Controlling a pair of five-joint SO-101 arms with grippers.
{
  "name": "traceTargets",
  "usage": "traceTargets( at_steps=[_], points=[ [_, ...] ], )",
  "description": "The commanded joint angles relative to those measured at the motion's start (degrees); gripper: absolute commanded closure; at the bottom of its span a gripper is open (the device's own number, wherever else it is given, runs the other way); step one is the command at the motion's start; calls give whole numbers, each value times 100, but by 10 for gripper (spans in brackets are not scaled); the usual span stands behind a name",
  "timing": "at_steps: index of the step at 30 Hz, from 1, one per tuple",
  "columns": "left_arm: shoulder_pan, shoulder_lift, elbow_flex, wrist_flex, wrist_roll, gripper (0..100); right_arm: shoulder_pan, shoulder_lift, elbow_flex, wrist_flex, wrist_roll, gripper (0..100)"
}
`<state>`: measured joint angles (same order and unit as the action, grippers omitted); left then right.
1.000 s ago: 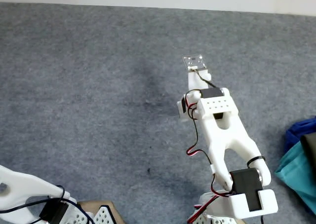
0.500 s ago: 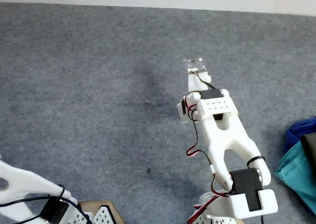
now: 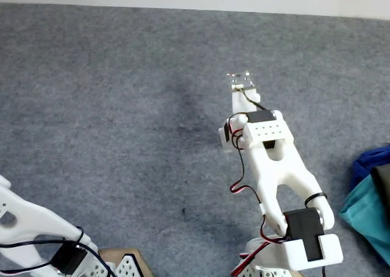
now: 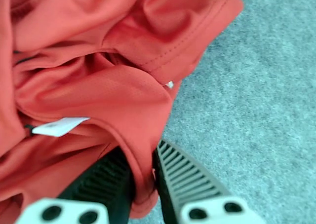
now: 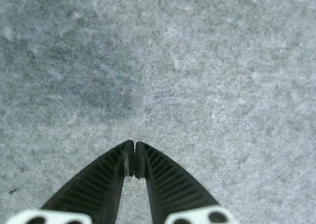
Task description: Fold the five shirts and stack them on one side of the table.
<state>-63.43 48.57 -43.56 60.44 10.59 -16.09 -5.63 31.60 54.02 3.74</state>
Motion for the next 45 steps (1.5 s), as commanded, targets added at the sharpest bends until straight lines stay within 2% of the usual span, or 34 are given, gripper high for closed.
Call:
traceTargets(
  at_steps=[1,3,8,12,19,23,28,33,38,40,45],
  points=[
    [338,-136,-163,-44,70,994,-31,-22,-13,-136,-18,974],
    [576,-224,-215,-9,70,994,-31,-22,145,-312,-18,974],
    [1560,-708,-479,774,185,994,-40,-75,418,-549,-44,976],
    [2642,-1103,-690,1213,818,994,-4,-75,444,-690,-53,976],
    [4813,-1780,-813,1846,879,994,347,-48,470,-1130,-53,976],
    [6079,-2053,-813,2013,853,994,435,-66,470,-1182,-378,976],
    [7495,-2422,-813,2013,826,994,462,-66,470,-1191,-404,976],
    [8629,-3108,-822,1996,-18,994,637,-75,453,-1191,-422,976],
    [9007,-4215,-831,1934,-176,993,646,-75,453,-1191,-422,976],
    [8927,-4699,-831,1705,-176,993,646,-75,462,-1200,-422,976],
    [8242,-5710,-822,923,-176,993,646,-75,462,-1200,-422,976]
  ],
)
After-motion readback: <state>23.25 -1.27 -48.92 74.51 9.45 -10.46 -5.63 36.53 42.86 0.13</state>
